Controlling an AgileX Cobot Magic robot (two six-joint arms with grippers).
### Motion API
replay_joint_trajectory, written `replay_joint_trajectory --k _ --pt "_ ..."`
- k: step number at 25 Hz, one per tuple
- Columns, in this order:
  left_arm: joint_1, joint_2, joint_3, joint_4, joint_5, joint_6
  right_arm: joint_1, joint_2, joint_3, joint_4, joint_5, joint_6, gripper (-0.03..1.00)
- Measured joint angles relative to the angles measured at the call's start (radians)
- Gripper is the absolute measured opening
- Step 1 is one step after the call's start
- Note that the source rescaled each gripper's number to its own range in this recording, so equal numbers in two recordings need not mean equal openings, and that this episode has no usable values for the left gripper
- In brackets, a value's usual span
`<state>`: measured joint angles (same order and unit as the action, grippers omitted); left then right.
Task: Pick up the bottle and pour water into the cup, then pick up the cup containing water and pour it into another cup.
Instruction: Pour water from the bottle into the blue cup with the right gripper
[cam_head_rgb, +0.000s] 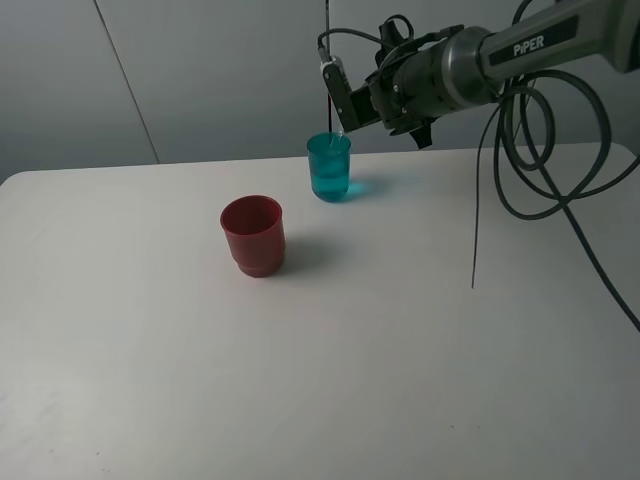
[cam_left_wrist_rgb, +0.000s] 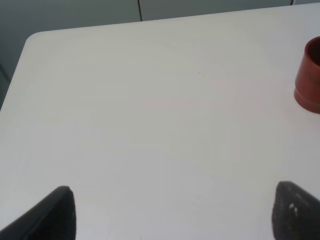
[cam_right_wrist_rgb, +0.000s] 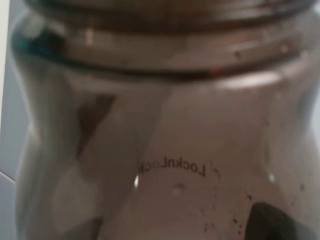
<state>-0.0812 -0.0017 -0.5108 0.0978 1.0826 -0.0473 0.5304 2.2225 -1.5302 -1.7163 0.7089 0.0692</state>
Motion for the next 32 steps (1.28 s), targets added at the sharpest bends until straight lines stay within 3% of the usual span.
replay_joint_trajectory --k 32 --pt "0.000 0.000 0.000 0.000 0.000 0.000 0.036 -0.002 0.000 -0.014 0.043 -0.054 0.00"
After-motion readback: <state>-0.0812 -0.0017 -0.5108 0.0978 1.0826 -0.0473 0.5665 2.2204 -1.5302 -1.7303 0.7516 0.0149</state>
